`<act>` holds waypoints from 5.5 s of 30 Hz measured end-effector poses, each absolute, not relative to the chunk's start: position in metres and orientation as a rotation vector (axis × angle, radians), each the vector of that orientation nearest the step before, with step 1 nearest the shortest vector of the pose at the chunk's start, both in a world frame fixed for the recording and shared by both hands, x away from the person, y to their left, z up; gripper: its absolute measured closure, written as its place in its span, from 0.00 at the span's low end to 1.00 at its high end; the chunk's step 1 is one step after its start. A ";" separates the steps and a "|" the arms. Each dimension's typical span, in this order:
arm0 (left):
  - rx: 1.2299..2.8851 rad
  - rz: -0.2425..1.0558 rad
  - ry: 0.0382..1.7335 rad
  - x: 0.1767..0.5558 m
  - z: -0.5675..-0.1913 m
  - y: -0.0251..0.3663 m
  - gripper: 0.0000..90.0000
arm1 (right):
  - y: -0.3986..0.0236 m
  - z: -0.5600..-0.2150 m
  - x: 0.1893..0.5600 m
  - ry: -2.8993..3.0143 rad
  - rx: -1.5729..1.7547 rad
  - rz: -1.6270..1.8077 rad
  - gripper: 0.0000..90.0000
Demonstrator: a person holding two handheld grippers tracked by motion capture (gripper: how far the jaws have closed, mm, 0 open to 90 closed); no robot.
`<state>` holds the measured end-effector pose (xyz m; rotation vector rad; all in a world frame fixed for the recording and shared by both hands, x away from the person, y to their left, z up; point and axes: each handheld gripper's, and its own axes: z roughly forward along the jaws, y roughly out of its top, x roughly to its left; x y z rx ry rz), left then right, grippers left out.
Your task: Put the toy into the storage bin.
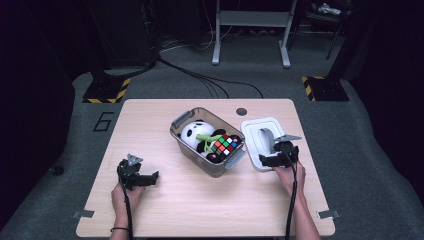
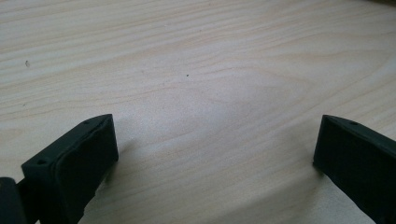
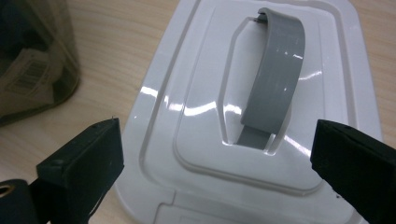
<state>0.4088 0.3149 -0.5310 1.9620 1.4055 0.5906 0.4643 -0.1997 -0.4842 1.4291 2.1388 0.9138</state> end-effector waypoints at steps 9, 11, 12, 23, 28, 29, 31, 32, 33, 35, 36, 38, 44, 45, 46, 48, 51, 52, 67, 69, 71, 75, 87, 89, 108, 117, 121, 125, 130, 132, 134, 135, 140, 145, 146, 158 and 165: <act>1.977 0.580 1.399 0.409 -0.530 0.315 0.00 | -0.207 -0.484 0.488 2.121 1.470 0.894 0.02; 1.979 0.580 1.397 0.409 -0.530 0.315 0.00 | -0.209 -0.484 0.494 2.131 1.484 0.898 0.02; 1.980 0.581 1.395 0.409 -0.530 0.315 0.00 | -0.209 -0.484 0.496 2.128 1.485 0.890 0.02; 1.975 0.582 1.385 0.409 -0.531 0.314 0.00 | -0.206 -0.479 0.521 2.130 1.498 0.882 0.12; 1.976 0.580 1.383 0.409 -0.531 0.314 0.00 | -0.205 -0.481 0.530 2.105 1.495 0.862 0.35; 1.976 0.580 1.383 0.409 -0.531 0.314 0.00 | -0.205 -0.483 0.531 2.109 1.490 0.862 0.39; 1.976 0.580 1.383 0.409 -0.531 0.314 0.00 | -0.205 -0.486 0.534 2.102 1.507 0.833 0.48; 1.976 0.580 1.383 0.409 -0.531 0.314 0.00 | -0.206 -0.488 0.535 2.098 1.514 0.835 0.51; 1.976 0.580 1.382 0.409 -0.531 0.314 0.00 | -0.208 -0.490 0.536 2.095 1.523 0.844 0.57; 1.976 0.580 1.382 0.409 -0.531 0.314 0.00 | -0.209 -0.491 0.537 2.095 1.527 0.841 0.67; 1.976 0.579 1.382 0.409 -0.531 0.314 0.00 | -0.210 -0.492 0.536 2.094 1.536 0.856 0.69; 1.976 0.580 1.382 0.409 -0.531 0.314 0.00 | -0.211 -0.491 0.536 2.081 1.529 0.846 0.72; 1.976 0.580 1.382 0.409 -0.531 0.314 0.00 | -0.214 -0.486 0.533 2.094 1.502 0.859 0.74; 1.976 0.580 1.382 0.409 -0.531 0.314 0.00 | -0.215 -0.485 0.532 2.105 1.488 0.857 0.74; 1.976 0.580 1.382 0.409 -0.531 0.314 0.00 | -0.215 -0.484 0.531 2.104 1.496 0.863 0.74; 1.976 0.579 1.382 0.409 -0.531 0.314 0.00 | -0.216 -0.481 0.529 2.107 1.487 0.874 0.74; 1.976 0.579 1.382 0.409 -0.531 0.314 0.00 | -0.217 -0.476 0.525 2.114 1.466 0.885 0.74; 1.976 0.579 1.381 0.409 -0.531 0.314 0.00 | -0.218 -0.474 0.525 2.119 1.458 0.883 0.74; 1.976 0.580 1.382 0.409 -0.531 0.314 0.00 | -0.229 -0.439 0.511 2.109 1.408 0.912 0.74; 1.976 0.580 1.382 0.409 -0.531 0.314 0.00 | -0.230 -0.433 0.509 2.107 1.413 0.910 0.74; 1.975 0.580 1.383 0.409 -0.531 0.314 0.00 | -0.232 -0.427 0.508 2.108 1.401 0.918 0.74; 1.975 0.581 1.383 0.409 -0.531 0.314 0.00 | -0.234 -0.419 0.506 2.110 1.388 0.914 0.74; 1.975 0.582 1.384 0.409 -0.531 0.314 0.00 | -0.232 -0.387 0.502 2.114 1.340 0.928 0.74; 1.975 0.582 1.383 0.409 -0.531 0.314 0.00 | -0.229 -0.381 0.501 2.115 1.329 0.930 0.74; 1.974 0.582 1.384 0.409 -0.531 0.314 0.00 | -0.210 -0.333 0.499 2.124 1.227 0.957 0.74; 1.973 0.583 1.386 0.409 -0.531 0.314 0.00 | -0.195 -0.313 0.497 2.154 1.158 0.992 0.74; 1.973 0.583 1.386 0.410 -0.531 0.314 0.00 | -0.186 -0.308 0.498 2.167 1.132 0.997 0.74; 1.972 0.584 1.386 0.410 -0.531 0.314 0.00 | -0.177 -0.304 0.498 2.180 1.118 1.019 0.74; 1.972 0.583 1.386 0.410 -0.531 0.314 0.00 | -0.168 -0.298 0.498 2.202 1.084 1.031 0.74; 1.972 0.585 1.385 0.410 -0.531 0.314 0.00 | -0.164 -0.296 0.499 2.214 1.067 1.036 0.74; 1.973 0.583 1.386 0.409 -0.531 0.314 0.00 | -0.159 -0.294 0.499 2.223 1.052 1.040 0.74; 1.973 0.584 1.385 0.410 -0.531 0.314 0.00 | -0.157 -0.293 0.499 2.224 1.052 1.045 0.74; 1.972 0.587 1.384 0.410 -0.531 0.314 0.00 | -0.146 -0.290 0.500 2.252 1.046 1.050 0.74; 1.973 0.587 1.384 0.410 -0.531 0.314 0.00 | -0.134 -0.288 0.501 2.281 1.020 1.053 0.74; 1.970 0.590 1.385 0.410 -0.531 0.314 0.00 | -0.131 -0.288 0.501 2.287 1.017 1.054 0.74; 1.978 0.584 1.383 0.409 -0.531 0.314 0.00 | -0.096 -0.292 0.504 2.356 0.961 1.060 0.74; 1.971 0.585 1.387 0.409 -0.531 0.314 0.00 | -0.079 -0.297 0.505 2.394 0.928 1.055 0.74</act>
